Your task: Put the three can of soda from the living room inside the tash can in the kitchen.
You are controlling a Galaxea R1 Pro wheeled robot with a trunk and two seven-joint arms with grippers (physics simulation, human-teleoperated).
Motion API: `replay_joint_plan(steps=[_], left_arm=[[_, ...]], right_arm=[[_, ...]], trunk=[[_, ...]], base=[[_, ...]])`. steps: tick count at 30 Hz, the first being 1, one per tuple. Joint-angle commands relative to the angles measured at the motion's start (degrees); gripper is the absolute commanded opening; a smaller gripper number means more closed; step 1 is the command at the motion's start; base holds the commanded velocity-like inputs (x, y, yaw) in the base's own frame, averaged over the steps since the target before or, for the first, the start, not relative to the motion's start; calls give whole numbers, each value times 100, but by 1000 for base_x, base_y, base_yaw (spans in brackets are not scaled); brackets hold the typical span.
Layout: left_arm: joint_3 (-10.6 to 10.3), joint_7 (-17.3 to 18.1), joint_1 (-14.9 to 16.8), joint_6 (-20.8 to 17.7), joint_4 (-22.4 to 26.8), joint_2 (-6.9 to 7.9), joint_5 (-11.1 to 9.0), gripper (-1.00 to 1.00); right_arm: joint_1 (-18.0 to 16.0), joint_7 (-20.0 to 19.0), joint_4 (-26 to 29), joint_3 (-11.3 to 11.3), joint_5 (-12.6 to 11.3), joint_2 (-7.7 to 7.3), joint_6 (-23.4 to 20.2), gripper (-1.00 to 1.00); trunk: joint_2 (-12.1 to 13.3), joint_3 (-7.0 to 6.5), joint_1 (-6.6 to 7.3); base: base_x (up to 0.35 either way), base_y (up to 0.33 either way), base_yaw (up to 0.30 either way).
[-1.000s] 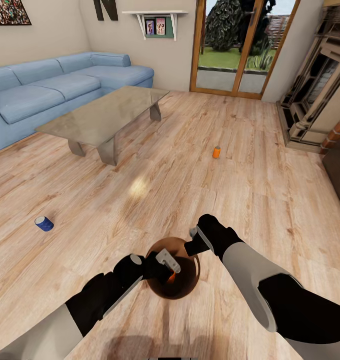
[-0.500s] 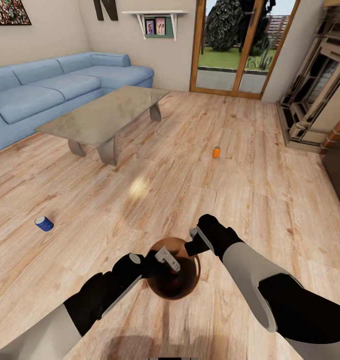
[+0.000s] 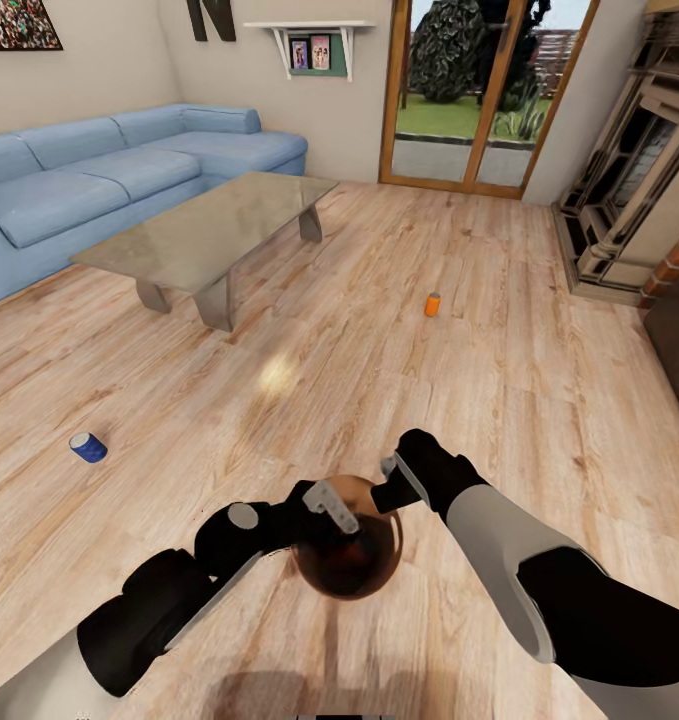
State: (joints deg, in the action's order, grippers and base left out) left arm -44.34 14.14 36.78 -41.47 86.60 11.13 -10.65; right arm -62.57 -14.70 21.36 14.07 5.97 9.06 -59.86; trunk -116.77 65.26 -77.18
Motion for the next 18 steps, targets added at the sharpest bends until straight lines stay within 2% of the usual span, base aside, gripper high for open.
replay_joint_plan(steps=[1, 4, 6, 9, 11, 12, 14, 15, 18], left_arm=[[234, -2, -21, 21, 29, 111, -10, 100], [670, 15, -108, 42, 61, 191, -16, 100], [1499, 193, -315, 84, 106, 241, -22, 100], [2152, 440, -455, 179, 122, 258, -22, 100], [3096, 747, -641, 389, 128, 268, -18, 100], [4009, 900, -815, 556, 122, 273, -8, 100], [4350, 933, -886, 612, 106, 274, 5, 100], [4617, 937, -949, 700, 85, 274, 21, 100], [4958, 877, -1060, 915, -30, 272, 42, 100]], right_arm=[[-1, -15, 0, -23, -158, -7, -14, -100], [-1, -15, 0, -25, -158, -13, -14, -100], [-1, -15, 0, -26, -158, -12, -14, -100], [-1, -15, 0, -27, -158, -12, -14, -100], [-1, -15, 0, -27, -158, -15, -14, -100], [-1, -15, -1, -27, -158, -17, -14, -100], [-1, -15, -1, -27, -158, -18, -14, -100], [2, -15, -1, -32, -158, -21, -14, -100], [8, -15, 4, -52, -158, -24, -14, -100]], trunk=[[0, 0, 0], [0, 0, 0], [0, 0, 0], [0, 0, 0], [0, 0, 0], [0, 0, 0], [0, 0, 0], [0, 0, 0], [0, 0, 0]], base=[[0, 0, 0], [0, 0, 0], [0, 0, 0], [0, 0, 0], [0, 0, 0], [0, 0, 0], [0, 0, 0], [0, 0, 0], [0, 0, 0]])
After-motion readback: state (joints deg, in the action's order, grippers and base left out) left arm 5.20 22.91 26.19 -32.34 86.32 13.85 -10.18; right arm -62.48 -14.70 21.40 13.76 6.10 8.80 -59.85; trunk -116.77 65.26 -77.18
